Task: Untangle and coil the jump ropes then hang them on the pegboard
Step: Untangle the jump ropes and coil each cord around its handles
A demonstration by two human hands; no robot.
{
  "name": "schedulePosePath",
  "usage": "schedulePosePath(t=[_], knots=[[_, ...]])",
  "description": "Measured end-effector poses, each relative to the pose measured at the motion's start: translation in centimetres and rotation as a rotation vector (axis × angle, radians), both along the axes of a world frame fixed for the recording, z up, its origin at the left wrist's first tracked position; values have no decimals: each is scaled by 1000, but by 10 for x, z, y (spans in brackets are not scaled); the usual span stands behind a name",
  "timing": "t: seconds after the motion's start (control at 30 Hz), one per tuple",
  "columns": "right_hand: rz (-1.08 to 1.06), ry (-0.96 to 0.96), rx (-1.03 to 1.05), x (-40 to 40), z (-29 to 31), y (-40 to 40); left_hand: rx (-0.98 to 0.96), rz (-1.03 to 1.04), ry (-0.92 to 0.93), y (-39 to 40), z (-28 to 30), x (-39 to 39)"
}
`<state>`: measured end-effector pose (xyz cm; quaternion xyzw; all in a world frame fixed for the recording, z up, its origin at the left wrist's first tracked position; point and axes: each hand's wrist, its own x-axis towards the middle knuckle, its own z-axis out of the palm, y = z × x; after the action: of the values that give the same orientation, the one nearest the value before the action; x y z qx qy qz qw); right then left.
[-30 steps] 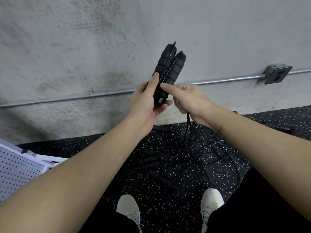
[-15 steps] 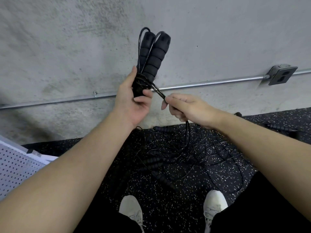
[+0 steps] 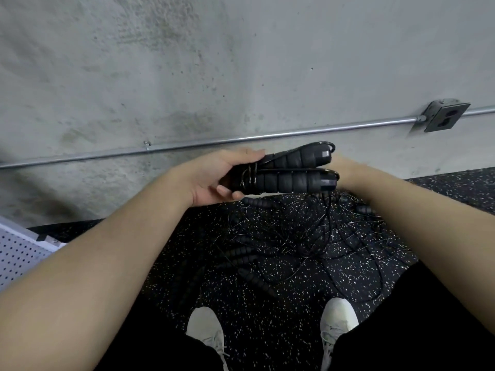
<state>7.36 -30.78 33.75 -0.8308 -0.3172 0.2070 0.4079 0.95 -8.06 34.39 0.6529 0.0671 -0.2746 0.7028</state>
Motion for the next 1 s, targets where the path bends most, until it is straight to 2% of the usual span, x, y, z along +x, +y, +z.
schedulePosePath(t=[0.07, 0.13, 0.23, 0.37, 0.47, 0.63, 0.77, 0.83, 0.93, 1.0], knots=[[30, -67, -75, 9, -7, 6, 115, -102, -49, 1, -2, 0], [-26, -43, -134, 18, -14, 10, 242, -176, -77, 0, -4, -1], [-67, -97, -133, 18, -14, 16, 446, -253, -154, -6, -10, 1], [-162, -71, -122, 18, -11, 20, 667, -272, -250, -12, -14, 8], [-273, -33, -77, 16, -9, 21, 764, -228, -279, -15, -13, 11], [-288, -33, -10, 5, -6, 29, 767, -254, -283, -25, -22, 14], [-251, -47, 30, -1, -5, 33, 633, -116, -183, -23, -23, 15], [-222, 28, 45, -3, -5, 32, 598, -54, -152, -21, -25, 13], [-284, 89, -100, -2, -5, 32, 669, 27, -173, -18, -30, 12], [-284, 77, -222, 0, -4, 33, 637, 86, -162, -17, -32, 13]])
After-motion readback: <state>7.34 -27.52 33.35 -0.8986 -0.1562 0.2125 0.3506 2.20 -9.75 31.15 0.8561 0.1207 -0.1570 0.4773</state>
